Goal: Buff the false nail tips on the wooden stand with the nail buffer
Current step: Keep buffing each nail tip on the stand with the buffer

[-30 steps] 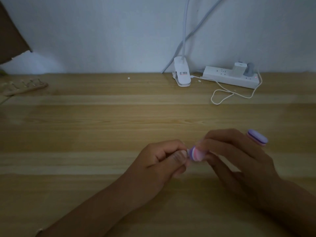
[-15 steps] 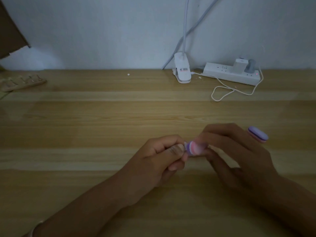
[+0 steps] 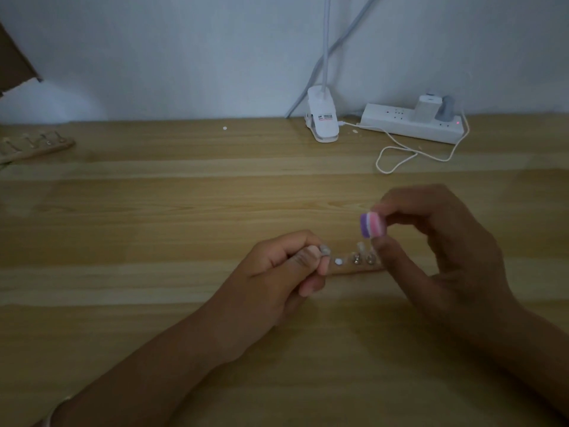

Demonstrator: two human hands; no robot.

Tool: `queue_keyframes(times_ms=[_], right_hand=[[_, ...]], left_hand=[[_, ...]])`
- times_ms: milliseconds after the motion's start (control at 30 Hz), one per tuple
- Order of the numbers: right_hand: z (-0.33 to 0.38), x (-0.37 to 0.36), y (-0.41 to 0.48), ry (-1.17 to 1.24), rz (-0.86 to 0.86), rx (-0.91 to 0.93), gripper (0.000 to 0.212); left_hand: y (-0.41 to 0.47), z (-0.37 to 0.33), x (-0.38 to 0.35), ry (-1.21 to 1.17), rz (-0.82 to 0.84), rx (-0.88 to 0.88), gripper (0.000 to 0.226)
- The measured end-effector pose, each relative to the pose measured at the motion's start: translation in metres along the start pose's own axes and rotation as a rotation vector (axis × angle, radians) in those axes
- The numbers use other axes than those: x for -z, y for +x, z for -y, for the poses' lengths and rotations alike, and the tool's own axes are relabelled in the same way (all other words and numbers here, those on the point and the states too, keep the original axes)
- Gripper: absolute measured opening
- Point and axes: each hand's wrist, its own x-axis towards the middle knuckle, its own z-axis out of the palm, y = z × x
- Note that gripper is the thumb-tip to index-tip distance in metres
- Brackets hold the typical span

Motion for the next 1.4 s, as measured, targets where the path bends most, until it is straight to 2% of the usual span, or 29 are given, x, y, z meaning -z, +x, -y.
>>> queue_keyframes(times_ms=[100,200,267,333,433,500,567,633,733,1033,1133,1233,1400], right_hand=[[-0.009,0.01,0.004,0.117,-0.066,-0.153,0.013],[-0.019,0.017,0.012,0.192,-0.112,-0.414,0.015],[-0.027,0.021,0.017,0.215,-0.104,-0.539,0.023],[-0.032,0.026,0.021,0.162,-0.041,-0.585,0.022],[-0.04,0.039,0.021,-0.134,0.129,-0.505,0.008],[-0.047,0.046,0.02,-0.335,0.304,-0.436,0.014],[-0.052,0.047,0.017,-0.445,0.471,-0.396,0.013],[-0.056,0.043,0.015,-0.509,0.528,-0.342,0.011],[-0.061,0.038,0.015,-0.503,0.505,-0.309,0.003],[-0.059,0.03,0.009,-0.555,0.427,-0.24,0.008],[-0.053,0.03,0.011,-0.463,0.402,-0.255,0.007],[-0.035,0.028,0.014,-0.354,0.29,-0.213,0.004],[0.001,0.014,0.011,-0.254,0.171,-0.114,0.01]], left_hand=[[0.002,0.001,0.005,0.001,-0.185,-0.073,0.024],[0.005,0.002,0.013,-0.046,-0.408,-0.14,0.023],[0.007,0.002,0.017,-0.064,-0.499,-0.157,0.027],[0.008,0.002,0.019,-0.068,-0.541,-0.15,0.032],[0.009,0.004,0.018,-0.055,-0.544,-0.119,0.032],[0.009,0.004,0.016,-0.037,-0.524,-0.11,0.03],[0.009,0.005,0.015,-0.001,-0.496,-0.118,0.029],[0.008,0.005,0.013,0.041,-0.467,-0.134,0.027],[0.008,0.007,0.013,0.1,-0.441,-0.168,0.023],[0.008,0.009,0.012,0.145,-0.405,-0.174,0.015],[0.007,0.007,0.009,0.212,-0.358,-0.23,0.015],[0.004,0.004,0.004,0.254,-0.284,-0.261,0.016],[0.002,0.007,-0.003,0.326,-0.241,-0.217,0.016]])
